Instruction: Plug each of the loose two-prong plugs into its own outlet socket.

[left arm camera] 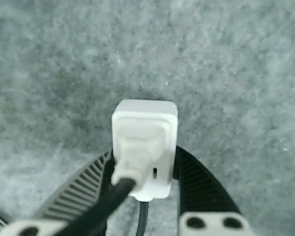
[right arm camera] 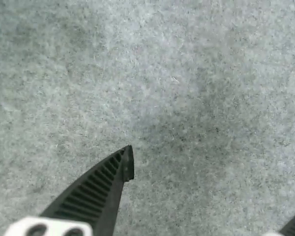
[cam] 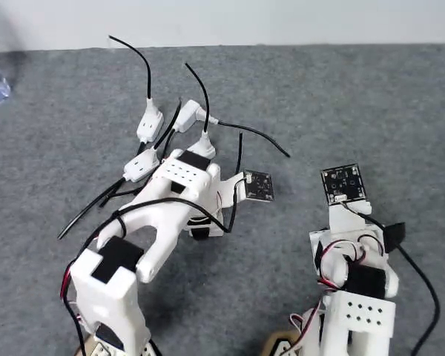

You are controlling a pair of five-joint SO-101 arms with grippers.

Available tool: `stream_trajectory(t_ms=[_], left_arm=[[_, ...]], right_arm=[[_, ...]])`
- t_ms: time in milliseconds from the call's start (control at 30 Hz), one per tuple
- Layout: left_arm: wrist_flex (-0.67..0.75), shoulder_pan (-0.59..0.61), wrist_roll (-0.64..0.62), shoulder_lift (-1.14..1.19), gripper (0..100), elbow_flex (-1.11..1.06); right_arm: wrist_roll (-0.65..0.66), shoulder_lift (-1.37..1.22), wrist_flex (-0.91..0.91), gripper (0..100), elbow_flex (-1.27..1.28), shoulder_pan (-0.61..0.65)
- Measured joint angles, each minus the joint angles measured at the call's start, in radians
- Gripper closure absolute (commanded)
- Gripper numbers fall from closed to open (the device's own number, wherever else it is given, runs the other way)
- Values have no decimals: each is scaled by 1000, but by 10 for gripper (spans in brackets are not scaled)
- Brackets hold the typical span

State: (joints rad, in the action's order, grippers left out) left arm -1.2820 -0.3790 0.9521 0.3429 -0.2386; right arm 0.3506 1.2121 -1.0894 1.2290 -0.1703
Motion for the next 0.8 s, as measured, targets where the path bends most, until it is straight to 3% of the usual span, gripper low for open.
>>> stream_trajectory(t_ms=[333, 567, 800], left_arm=[[-11, 48, 2, -21, 988, 14], [-18, 287, -25, -256, 988, 14], [2, 516, 2, -282, 988, 63]], right_arm=[[0, 9, 44, 505, 38, 0], [0, 9, 44, 505, 38, 0], [0, 9, 44, 505, 60, 37]])
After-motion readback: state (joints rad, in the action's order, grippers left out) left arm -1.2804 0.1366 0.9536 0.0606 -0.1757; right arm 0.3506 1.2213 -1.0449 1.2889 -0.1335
